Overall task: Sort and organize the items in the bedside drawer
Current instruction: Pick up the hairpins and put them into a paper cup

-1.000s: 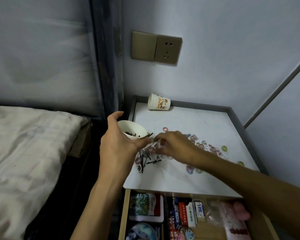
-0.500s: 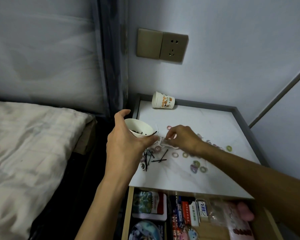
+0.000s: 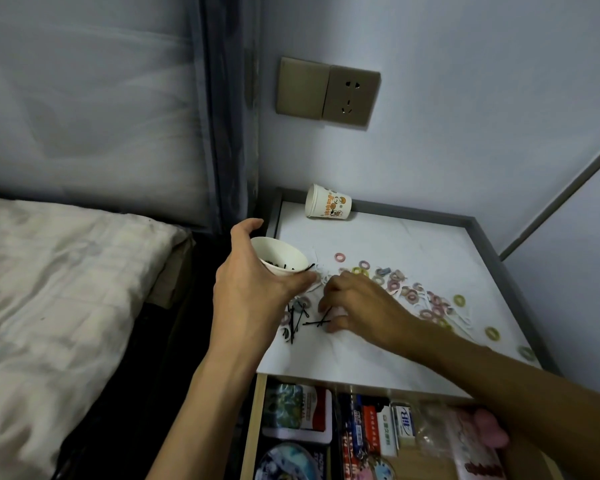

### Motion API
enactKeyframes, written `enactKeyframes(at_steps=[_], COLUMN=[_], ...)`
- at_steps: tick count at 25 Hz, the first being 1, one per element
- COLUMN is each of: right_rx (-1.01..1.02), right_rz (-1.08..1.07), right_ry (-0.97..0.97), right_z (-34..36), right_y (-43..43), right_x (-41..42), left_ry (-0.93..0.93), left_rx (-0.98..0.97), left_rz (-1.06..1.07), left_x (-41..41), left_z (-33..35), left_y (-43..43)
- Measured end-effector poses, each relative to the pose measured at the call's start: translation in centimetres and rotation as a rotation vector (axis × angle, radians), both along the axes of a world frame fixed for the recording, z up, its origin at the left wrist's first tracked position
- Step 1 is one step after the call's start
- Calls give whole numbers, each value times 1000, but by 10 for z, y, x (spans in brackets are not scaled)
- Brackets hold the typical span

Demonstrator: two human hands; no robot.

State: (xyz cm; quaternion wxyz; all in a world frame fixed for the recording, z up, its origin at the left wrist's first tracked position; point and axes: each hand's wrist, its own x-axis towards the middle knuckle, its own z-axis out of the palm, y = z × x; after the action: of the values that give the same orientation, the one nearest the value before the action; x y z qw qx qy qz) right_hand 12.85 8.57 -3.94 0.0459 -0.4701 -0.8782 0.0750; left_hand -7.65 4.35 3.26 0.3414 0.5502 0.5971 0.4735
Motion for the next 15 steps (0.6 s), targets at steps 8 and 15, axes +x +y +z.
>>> enactKeyframes(at_steps=[8, 15], right_rx=[66, 90], right_rz=[45, 13], right_ry=[-77, 4], right_z=[-4, -1], right_y=[5, -1], right_x=[-3, -5], left_ry=[6, -12], left_rx=[4, 12], left_rz=[-6, 14], left_x=[2, -8], left_z=[-1, 1], left_y=[1, -1])
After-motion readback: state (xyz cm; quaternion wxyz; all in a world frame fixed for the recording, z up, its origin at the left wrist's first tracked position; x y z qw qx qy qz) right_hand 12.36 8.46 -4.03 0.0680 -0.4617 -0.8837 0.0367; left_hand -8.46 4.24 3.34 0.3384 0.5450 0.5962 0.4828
